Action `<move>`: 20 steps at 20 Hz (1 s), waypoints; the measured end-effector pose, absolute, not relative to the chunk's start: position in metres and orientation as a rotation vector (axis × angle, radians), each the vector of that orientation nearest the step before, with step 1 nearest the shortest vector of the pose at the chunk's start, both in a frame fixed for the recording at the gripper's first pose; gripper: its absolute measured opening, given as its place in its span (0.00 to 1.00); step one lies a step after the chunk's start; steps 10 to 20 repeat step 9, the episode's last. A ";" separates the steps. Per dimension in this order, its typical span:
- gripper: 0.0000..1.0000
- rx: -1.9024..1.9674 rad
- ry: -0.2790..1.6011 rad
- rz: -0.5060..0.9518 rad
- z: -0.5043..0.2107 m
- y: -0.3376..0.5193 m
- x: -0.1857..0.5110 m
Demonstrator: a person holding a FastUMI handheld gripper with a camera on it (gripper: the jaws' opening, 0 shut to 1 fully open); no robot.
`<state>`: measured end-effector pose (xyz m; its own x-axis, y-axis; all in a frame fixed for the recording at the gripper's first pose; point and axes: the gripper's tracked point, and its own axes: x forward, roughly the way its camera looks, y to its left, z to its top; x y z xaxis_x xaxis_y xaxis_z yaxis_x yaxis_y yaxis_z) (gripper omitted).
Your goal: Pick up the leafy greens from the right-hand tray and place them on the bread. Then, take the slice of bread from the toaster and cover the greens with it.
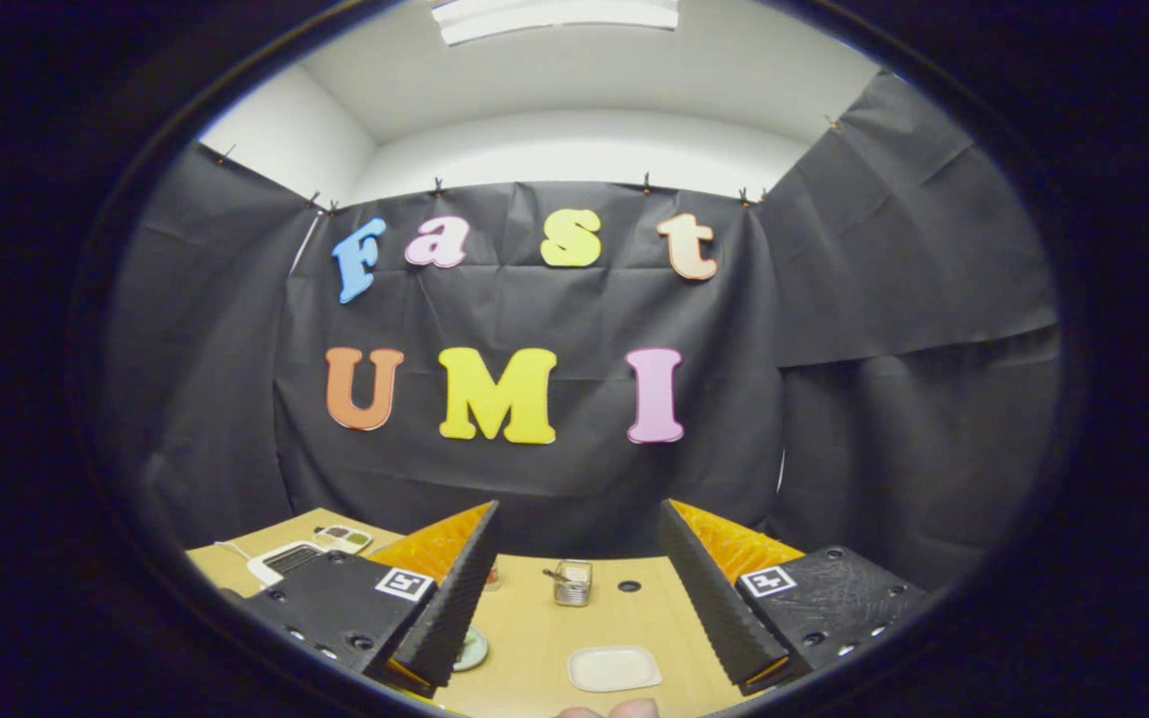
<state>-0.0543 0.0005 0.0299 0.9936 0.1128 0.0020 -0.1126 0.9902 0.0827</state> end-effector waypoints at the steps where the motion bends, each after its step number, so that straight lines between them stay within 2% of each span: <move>1: 0.96 0.104 0.015 0.127 0.028 0.013 -0.061; 8: 0.96 0.127 0.019 0.147 0.044 0.041 -0.081; 20: 0.96 0.125 0.018 0.145 0.045 0.040 -0.080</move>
